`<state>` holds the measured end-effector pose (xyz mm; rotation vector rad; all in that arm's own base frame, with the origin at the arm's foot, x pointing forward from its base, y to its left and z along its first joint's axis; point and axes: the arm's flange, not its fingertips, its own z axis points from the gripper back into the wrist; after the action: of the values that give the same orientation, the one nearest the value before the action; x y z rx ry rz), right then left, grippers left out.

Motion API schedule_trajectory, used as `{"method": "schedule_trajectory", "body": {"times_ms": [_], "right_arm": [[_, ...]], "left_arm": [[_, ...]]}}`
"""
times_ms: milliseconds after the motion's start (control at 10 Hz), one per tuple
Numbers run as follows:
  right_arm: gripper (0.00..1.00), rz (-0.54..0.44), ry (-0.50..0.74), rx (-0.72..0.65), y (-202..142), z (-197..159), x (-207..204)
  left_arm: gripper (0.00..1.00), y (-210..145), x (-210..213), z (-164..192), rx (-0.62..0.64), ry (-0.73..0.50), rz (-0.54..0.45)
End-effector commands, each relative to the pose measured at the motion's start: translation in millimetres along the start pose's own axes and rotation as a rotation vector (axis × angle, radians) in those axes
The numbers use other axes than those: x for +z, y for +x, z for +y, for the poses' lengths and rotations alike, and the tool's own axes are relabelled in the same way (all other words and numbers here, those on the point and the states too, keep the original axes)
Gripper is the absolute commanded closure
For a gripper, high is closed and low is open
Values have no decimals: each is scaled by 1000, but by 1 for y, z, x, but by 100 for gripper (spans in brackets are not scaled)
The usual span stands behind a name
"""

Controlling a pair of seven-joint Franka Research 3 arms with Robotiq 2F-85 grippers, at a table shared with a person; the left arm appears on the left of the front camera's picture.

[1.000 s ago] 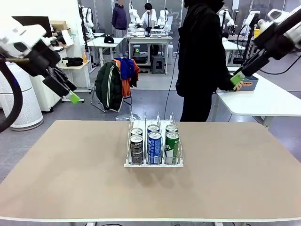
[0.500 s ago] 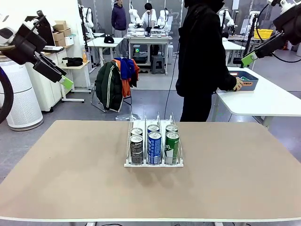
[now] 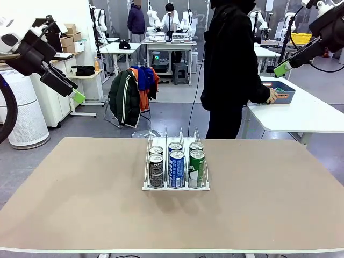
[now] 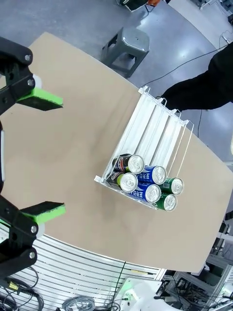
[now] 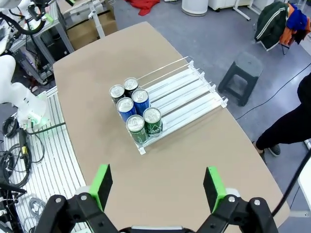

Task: Fill the beverage cans into the dispenser.
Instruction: Pick up the Ionic drink handed by the human.

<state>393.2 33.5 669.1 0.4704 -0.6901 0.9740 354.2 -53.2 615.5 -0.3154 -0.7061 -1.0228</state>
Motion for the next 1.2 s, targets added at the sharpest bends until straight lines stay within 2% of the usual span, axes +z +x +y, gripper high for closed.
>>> {"method": "schedule_trajectory", "body": {"times_ms": [0,200,400,1100], "right_arm": [[0,62,-17,-6,16,2,8],[0,107,-75,4,37,4,13],[0,88,-124,-12,52,8,20],[0,18,-232,-34,78,10,56]], "left_arm": [[0,10,7,4,73,10,35],[0,22,13,0,105,39,55],[0,34,24,0,128,29,37],[0,60,55,7,276,175,-5]]}}
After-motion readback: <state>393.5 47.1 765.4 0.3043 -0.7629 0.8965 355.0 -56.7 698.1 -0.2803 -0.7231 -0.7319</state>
